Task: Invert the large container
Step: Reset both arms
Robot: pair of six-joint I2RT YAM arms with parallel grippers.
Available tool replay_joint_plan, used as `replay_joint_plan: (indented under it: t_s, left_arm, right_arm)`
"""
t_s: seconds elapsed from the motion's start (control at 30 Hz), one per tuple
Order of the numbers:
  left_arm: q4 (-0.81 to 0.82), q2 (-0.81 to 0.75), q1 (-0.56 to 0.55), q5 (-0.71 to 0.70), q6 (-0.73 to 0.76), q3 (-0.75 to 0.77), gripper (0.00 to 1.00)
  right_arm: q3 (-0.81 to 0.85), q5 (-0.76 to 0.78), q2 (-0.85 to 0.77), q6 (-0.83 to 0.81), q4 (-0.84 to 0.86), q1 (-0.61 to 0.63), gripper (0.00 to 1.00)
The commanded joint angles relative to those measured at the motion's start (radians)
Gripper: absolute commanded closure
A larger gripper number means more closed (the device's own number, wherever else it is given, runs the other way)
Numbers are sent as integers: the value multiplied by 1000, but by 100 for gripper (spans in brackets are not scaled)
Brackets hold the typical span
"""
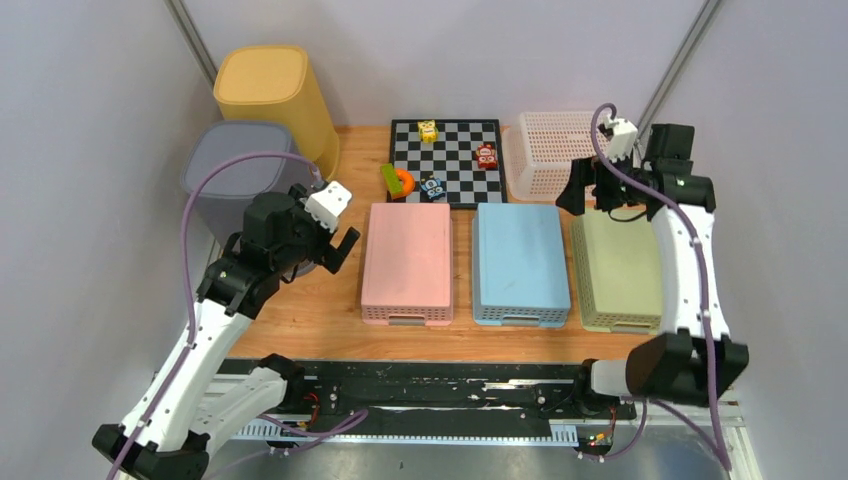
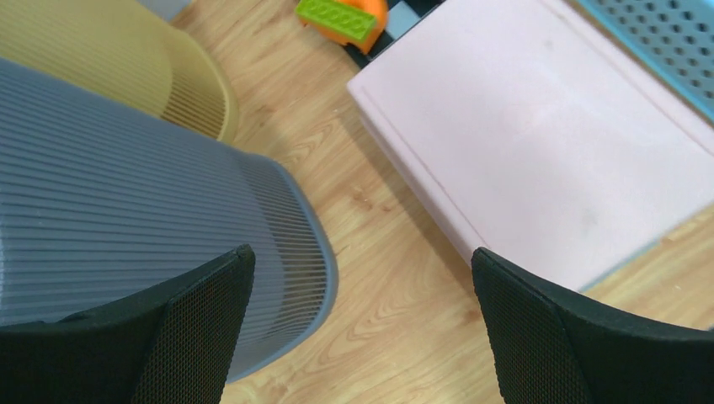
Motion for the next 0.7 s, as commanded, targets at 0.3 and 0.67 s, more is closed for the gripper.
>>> replay_joint_plan:
  t_s: [0.3,0.67]
  left_arm:
    - [-280,-229,6,220,86,137,0]
    - [-431,-424,15,234,92,215,0]
  right_arm:
    - [-95,-340,-473,-277,-318,7,0]
    - [-86,-490,-797,-399,-469,7,0]
